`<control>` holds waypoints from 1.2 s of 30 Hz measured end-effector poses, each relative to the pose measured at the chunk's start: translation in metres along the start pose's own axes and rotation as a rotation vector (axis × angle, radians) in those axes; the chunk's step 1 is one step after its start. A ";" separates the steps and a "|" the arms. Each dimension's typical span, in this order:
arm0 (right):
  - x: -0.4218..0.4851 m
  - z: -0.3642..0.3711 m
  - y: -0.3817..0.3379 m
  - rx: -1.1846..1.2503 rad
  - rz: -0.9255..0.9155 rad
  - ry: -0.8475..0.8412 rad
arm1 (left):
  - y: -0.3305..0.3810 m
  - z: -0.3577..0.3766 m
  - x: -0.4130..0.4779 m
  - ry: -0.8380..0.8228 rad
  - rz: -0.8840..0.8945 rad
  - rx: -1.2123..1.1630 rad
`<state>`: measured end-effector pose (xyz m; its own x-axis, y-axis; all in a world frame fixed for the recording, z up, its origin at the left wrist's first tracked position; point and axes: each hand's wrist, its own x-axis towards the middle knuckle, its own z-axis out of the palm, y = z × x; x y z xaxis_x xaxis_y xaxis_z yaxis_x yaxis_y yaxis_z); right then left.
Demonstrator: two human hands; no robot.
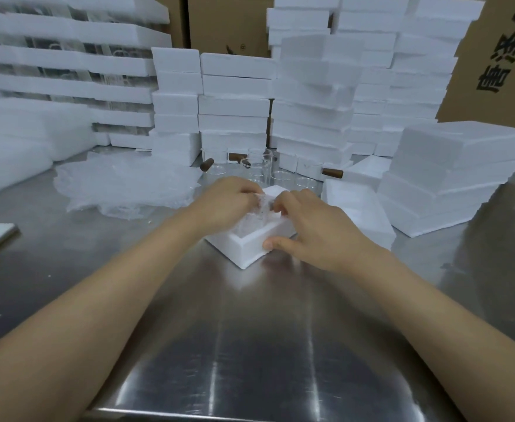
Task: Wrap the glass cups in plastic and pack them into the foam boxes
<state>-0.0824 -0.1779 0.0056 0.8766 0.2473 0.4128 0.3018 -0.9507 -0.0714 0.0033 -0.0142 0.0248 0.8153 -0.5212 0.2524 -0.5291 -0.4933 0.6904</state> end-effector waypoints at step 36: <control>0.007 -0.005 -0.003 0.117 0.184 0.057 | 0.011 -0.030 -0.018 -0.073 -0.198 0.234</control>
<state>-0.0792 -0.1746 0.0129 0.8992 0.0578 0.4337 0.1834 -0.9498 -0.2535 -0.0101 0.0110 0.0485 0.8936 -0.4429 0.0733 -0.4081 -0.7331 0.5441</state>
